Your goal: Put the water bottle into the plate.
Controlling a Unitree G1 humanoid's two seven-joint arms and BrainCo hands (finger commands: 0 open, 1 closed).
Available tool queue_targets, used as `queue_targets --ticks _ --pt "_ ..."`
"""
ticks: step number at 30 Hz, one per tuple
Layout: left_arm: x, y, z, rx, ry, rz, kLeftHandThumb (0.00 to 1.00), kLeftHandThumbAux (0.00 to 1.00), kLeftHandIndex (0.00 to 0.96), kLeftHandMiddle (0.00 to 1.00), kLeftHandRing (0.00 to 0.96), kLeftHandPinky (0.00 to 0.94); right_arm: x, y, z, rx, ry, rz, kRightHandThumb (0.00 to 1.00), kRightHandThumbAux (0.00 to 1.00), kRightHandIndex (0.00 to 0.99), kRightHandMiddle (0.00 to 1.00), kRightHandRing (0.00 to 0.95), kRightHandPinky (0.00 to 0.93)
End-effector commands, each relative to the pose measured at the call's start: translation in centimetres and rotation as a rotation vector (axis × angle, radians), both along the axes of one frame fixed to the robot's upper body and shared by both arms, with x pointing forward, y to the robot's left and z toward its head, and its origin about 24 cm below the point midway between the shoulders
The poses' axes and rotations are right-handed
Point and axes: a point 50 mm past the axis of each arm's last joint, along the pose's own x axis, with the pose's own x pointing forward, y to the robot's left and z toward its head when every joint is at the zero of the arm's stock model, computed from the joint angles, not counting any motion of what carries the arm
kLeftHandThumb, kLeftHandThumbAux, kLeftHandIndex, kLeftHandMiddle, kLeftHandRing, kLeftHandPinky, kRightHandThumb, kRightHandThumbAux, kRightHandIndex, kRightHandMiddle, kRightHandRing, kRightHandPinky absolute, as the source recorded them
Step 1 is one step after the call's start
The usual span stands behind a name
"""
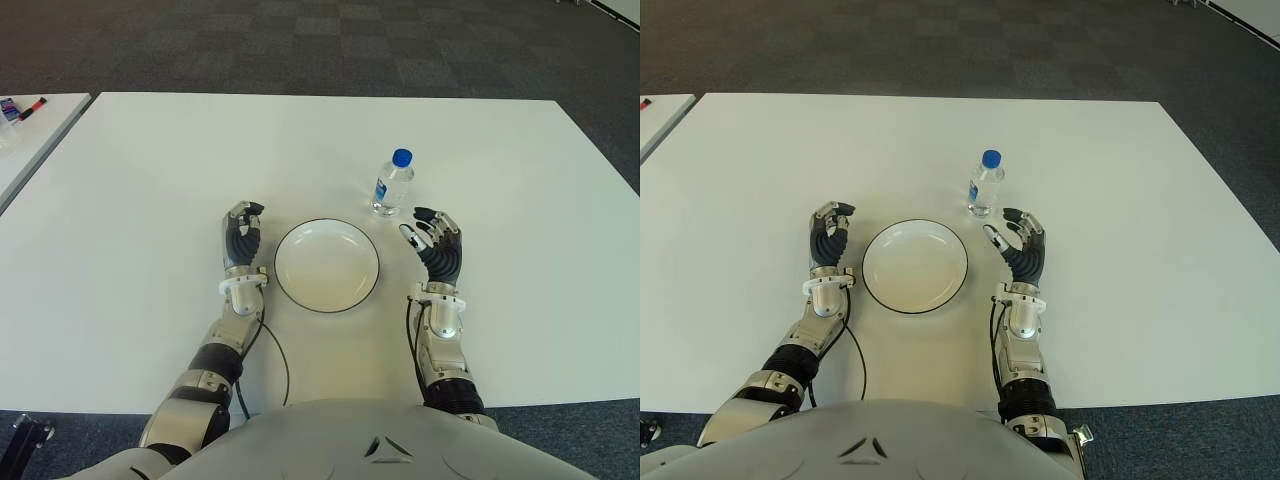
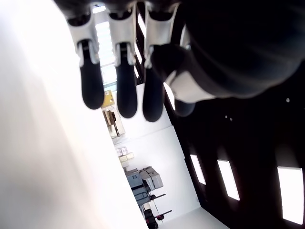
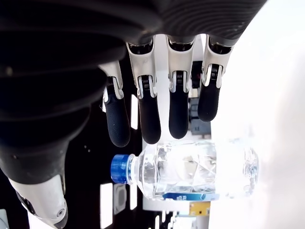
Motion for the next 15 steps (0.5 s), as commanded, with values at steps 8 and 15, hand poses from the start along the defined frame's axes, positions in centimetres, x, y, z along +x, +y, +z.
queue_targets --ticks 8,15 --pt "-0.14 0.02 -0.22 0.006 0.027 -0.003 0.842 0.673 0.442 0.442 0.405 0.430 -0.08 -0.33 -1.02 -0.298 0.203 -0.045 0.659 0.546 0.015 0.016 0.079 0.184" --pt "-0.14 -0.02 -0.08 -0.016 0.017 0.006 0.840 0.673 0.432 0.448 0.399 0.422 -0.04 -0.22 -1.02 -0.403 0.248 -0.099 0.647 0.443 0.000 0.000 0.021 0.158"
